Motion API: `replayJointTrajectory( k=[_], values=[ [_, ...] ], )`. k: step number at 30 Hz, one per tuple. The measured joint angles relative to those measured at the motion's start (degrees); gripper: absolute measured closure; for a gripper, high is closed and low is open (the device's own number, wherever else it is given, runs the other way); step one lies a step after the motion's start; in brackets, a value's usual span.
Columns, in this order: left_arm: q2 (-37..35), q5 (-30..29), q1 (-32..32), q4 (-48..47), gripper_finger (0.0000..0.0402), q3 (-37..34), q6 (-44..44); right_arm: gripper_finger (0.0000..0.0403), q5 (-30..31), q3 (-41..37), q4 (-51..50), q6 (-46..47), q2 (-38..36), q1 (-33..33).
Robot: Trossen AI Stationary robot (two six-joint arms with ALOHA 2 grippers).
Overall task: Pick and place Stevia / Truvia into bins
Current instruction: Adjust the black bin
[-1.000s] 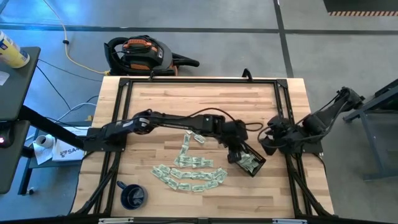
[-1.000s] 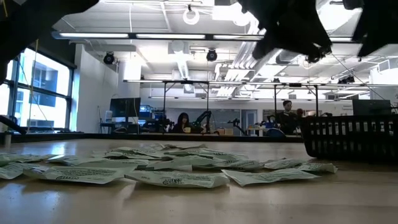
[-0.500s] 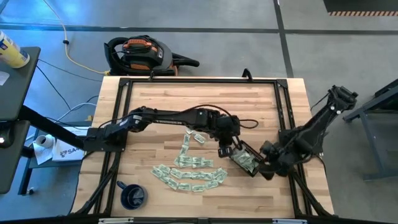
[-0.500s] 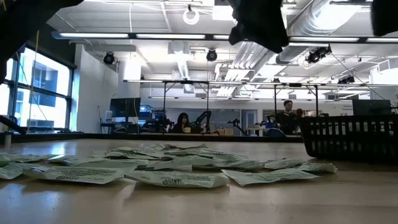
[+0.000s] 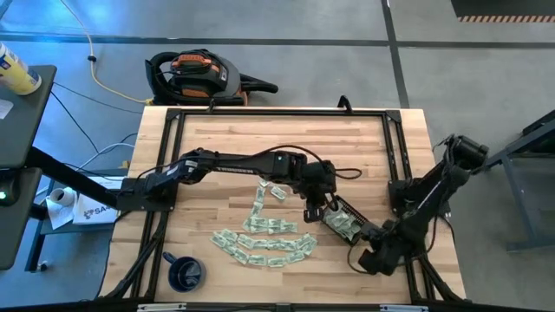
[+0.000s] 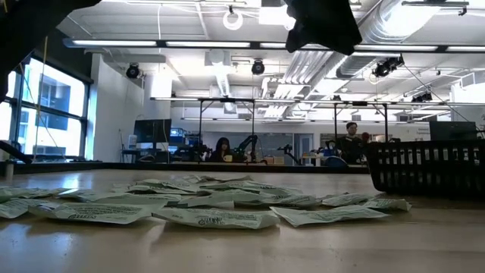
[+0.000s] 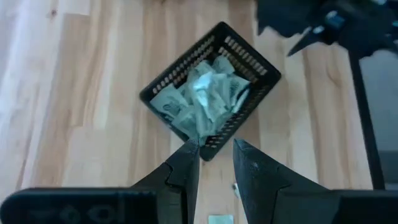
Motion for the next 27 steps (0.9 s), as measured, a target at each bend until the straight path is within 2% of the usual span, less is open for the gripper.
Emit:
replayJointTrajectory(
  k=[4, 9, 14, 19, 22, 25, 27],
  values=[
    [0.0, 1.3, 0.0, 1.7, 0.0270, -1.3, 0.8, 0.0158, 0.3, 0.0, 0.2, -1.9, 0.9, -3.8],
    [0.0, 2.4, 0.9, 3.4, 0.0270, -1.8, 1.4, 0.0166, 3.0, 0.0, -4.8, -6.0, 0.8, -8.9],
    [0.0, 5.5, 3.8, 13.6, 0.0270, -9.8, -0.4, 0.0165, 3.4, 0.0, -5.2, -15.3, 0.8, -15.6],
    [-0.7, 6.4, 6.1, 15.6, 0.0270, -17.5, -0.7, 0.0165, 5.0, 0.0, -4.8, -22.0, 0.7, -20.6],
    [-3.0, 8.3, 6.7, 26.4, 0.0270, -24.1, -2.4, 0.0165, 4.5, 0.0, -4.9, -24.9, 0.7, -22.8],
    [-5.3, 12.6, 7.6, 40.2, 0.0270, -31.8, -10.3, 0.0165, 3.2, 0.0, -5.1, -25.5, 0.1, -23.6],
    [-7.8, 12.1, 7.7, 42.9, 0.0270, -37.5, -12.3, 0.0165, 3.2, 0.0, -5.1, -25.4, -1.1, -23.5]
  ],
)
